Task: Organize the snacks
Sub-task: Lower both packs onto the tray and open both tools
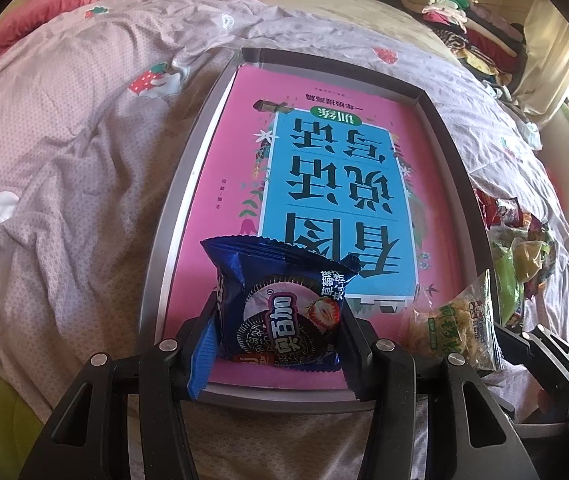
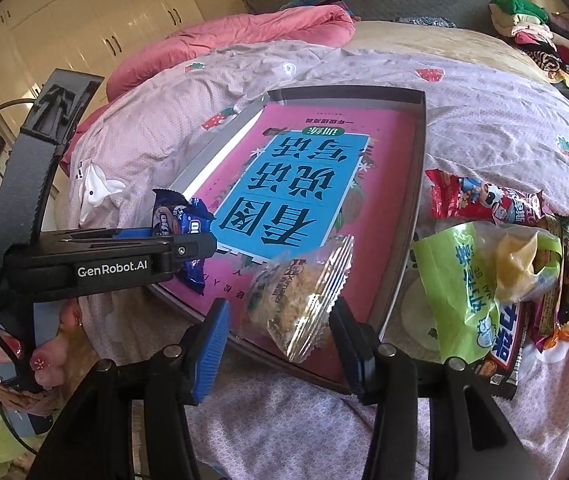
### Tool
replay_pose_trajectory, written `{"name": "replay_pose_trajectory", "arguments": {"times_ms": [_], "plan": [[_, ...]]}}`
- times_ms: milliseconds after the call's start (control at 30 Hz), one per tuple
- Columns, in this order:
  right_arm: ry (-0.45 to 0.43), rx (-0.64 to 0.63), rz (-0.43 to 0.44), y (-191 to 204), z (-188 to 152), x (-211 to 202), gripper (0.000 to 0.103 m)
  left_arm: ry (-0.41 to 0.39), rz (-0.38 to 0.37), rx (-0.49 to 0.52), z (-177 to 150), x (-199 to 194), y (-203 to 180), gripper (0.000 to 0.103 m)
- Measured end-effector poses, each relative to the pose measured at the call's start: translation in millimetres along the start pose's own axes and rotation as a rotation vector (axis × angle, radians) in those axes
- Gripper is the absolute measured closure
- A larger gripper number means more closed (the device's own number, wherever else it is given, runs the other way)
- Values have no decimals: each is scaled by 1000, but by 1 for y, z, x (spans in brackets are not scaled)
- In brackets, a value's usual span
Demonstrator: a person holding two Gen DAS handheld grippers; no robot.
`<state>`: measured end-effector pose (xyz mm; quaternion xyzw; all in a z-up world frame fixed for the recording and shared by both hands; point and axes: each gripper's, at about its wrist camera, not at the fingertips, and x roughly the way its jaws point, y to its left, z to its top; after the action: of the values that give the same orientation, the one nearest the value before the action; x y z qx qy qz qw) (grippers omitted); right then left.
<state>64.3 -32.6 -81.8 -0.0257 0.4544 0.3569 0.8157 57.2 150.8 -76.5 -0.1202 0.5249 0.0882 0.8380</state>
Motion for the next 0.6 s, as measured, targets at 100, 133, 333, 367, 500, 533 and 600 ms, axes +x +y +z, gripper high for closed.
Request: {"name": "replay_pose_trajectory", "arguments": {"times_ms": [100, 133, 333, 367, 500, 533, 600], "plan": [[-5, 4, 4, 0, 0, -1, 51, 2, 0, -3, 0, 0, 0, 49], [-8, 5, 3, 0, -1, -2, 50, 2, -1, -2, 0, 0, 0, 49], [-25, 25, 0, -5, -1, -8, 46, -5, 1, -3, 1, -3, 0, 47], [-27, 29, 2, -6, -1, -9, 46, -7, 0, -4, 1, -3, 0, 47], [-35, 19, -8, -5, -2, -11, 46, -20, -2, -4, 2, -8, -1, 44], [-36, 19, -8, -5, -2, -12, 46, -21, -3, -5, 2, -8, -1, 44], [-43, 22, -10, -6, -2, -14, 46, -23, -4, -4, 2, -9, -1, 43]]}}
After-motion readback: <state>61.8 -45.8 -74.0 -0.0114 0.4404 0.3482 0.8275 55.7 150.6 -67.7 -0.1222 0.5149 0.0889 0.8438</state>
